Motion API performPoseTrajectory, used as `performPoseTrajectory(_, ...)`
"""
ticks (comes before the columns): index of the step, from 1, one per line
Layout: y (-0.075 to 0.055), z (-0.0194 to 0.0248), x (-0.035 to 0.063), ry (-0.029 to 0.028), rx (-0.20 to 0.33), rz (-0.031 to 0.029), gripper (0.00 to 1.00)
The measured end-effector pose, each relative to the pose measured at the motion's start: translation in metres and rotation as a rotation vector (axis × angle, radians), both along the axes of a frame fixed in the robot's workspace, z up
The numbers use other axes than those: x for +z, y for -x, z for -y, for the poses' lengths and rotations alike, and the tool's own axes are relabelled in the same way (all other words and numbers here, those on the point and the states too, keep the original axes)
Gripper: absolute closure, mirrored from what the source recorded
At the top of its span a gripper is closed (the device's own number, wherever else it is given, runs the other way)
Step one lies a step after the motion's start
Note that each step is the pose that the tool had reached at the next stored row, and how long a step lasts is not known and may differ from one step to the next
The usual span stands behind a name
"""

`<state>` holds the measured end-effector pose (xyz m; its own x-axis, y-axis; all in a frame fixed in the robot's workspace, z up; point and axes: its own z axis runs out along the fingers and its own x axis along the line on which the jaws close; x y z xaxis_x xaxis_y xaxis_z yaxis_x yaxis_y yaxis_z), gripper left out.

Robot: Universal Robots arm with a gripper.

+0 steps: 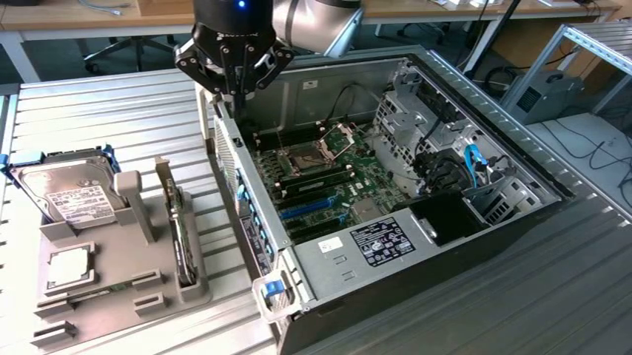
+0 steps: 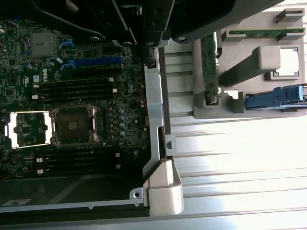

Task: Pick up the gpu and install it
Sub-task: 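Reach for the gpu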

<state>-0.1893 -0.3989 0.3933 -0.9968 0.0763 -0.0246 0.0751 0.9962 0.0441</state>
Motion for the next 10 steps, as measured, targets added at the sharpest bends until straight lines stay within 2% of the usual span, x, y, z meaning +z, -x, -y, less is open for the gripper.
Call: performPoseTrajectory(10, 0.0059, 0.0, 0.0, 0.0, 0.0, -0.0001, 0.89)
